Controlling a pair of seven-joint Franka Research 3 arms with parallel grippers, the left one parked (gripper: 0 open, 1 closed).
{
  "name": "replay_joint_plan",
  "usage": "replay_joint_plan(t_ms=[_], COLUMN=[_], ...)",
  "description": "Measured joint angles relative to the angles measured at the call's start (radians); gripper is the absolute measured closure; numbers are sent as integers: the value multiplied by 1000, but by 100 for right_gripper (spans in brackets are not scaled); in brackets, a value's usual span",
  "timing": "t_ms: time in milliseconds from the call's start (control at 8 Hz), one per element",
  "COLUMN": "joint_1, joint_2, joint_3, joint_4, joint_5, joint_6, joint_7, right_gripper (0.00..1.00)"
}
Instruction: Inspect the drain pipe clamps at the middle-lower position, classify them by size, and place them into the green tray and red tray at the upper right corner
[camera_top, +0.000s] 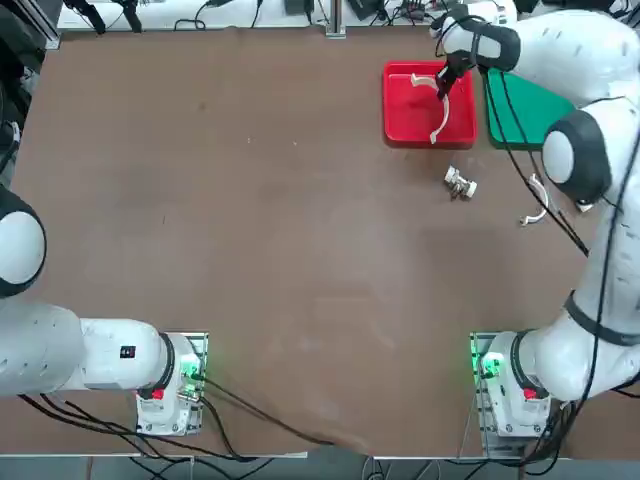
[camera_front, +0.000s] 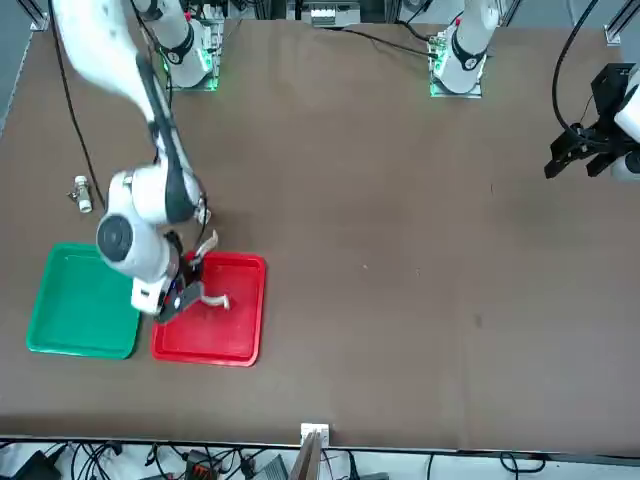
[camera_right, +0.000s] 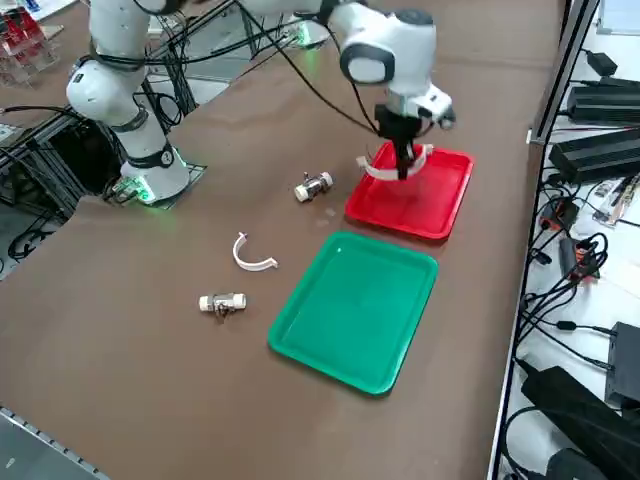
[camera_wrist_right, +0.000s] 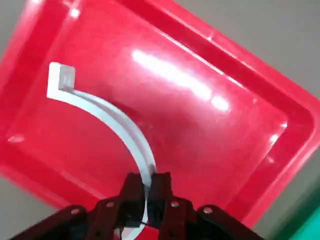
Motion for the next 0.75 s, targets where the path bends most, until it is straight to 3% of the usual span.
replay_joint_plan(t_ms=[250, 375, 625, 750], joint_1=[-22, -33, -72, -102], joint_2=[92, 98, 58, 14], joint_3=[0, 0, -4, -13], joint_4=[85, 101, 134, 139], joint_5=[44, 45, 45, 45], joint_6=[7, -3, -128, -227], joint_7=[1, 1, 1, 1], right_gripper=[60, 43, 7, 1])
